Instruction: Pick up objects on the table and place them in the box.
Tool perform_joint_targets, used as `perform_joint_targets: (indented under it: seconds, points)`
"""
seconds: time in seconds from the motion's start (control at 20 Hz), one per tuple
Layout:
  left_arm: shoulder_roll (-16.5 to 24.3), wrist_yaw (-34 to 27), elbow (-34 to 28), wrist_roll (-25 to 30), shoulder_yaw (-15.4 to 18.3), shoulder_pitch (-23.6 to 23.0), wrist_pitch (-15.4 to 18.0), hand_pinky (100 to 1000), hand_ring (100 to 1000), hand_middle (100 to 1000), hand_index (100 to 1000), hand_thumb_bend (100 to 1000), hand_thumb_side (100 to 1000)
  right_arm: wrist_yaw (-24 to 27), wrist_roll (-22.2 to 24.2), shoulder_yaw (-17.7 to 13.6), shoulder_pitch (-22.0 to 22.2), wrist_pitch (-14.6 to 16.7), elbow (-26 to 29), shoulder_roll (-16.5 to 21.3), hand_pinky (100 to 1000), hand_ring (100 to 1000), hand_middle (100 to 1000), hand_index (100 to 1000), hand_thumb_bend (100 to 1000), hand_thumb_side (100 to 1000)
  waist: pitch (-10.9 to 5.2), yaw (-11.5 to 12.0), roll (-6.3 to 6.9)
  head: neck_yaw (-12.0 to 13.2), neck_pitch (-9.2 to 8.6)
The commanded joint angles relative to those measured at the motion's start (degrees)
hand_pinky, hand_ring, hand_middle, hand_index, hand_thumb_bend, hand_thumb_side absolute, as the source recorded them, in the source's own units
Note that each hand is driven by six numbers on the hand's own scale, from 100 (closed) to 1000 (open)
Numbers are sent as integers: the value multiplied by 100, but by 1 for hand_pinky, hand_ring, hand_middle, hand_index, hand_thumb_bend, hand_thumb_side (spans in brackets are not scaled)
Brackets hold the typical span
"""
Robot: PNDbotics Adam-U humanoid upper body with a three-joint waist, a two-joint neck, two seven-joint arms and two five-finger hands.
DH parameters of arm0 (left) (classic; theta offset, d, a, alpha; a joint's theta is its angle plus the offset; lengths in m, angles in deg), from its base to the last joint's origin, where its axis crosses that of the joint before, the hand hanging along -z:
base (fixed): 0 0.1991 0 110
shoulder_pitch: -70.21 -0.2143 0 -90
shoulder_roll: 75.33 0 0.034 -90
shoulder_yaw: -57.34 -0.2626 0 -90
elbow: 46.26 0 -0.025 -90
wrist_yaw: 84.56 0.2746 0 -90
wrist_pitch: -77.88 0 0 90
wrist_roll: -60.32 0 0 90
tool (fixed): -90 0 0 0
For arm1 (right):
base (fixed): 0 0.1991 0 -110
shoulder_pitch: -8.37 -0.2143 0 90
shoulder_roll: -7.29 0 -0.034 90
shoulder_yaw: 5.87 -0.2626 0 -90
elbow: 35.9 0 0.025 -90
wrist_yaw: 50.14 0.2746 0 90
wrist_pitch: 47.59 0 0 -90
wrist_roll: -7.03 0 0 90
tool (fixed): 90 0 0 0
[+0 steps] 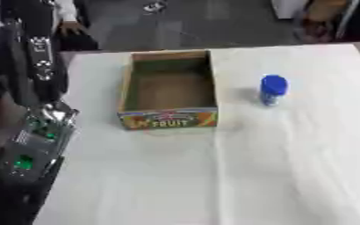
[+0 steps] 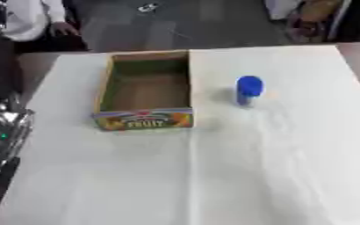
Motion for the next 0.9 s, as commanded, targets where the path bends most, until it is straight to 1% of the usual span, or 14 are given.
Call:
perform_joint_targets:
  seconds: [0.05, 0.5, 0.65, 0.8, 0.9]
  points:
    - [50, 26, -81, -9, 67, 27, -4, 882, 752, 916, 895, 463, 818, 10, 24, -24, -66, -3, 58, 113, 497, 678, 738, 733, 100, 895, -56, 4, -13, 63, -4]
    - [53, 30, -81, -13, 66, 26, 0, 881, 748, 915, 895, 466, 820, 19, 33, -24, -69, 4, 58, 117, 498, 678, 738, 733, 100, 894, -54, 6, -12, 50, -4]
    - [57, 28, -81, -14, 69, 29, 4, 882, 749, 915, 895, 464, 819, -13, 24, -32, -74, -19, 58, 129, 502, 680, 738, 733, 100, 893, -50, 40, -8, 45, -4]
    - [64, 19, -81, -2, 62, 13, 11, 881, 749, 915, 895, 464, 820, -188, -33, -68, -105, -137, 58, 192, 508, 684, 740, 735, 100, 894, -57, 87, -12, 7, -4]
    - [74, 13, -81, 12, 57, 2, 8, 881, 748, 915, 895, 464, 821, -406, -45, -55, -168, -292, 58, 347, 526, 695, 747, 742, 100, 899, -68, 92, -22, -46, -4]
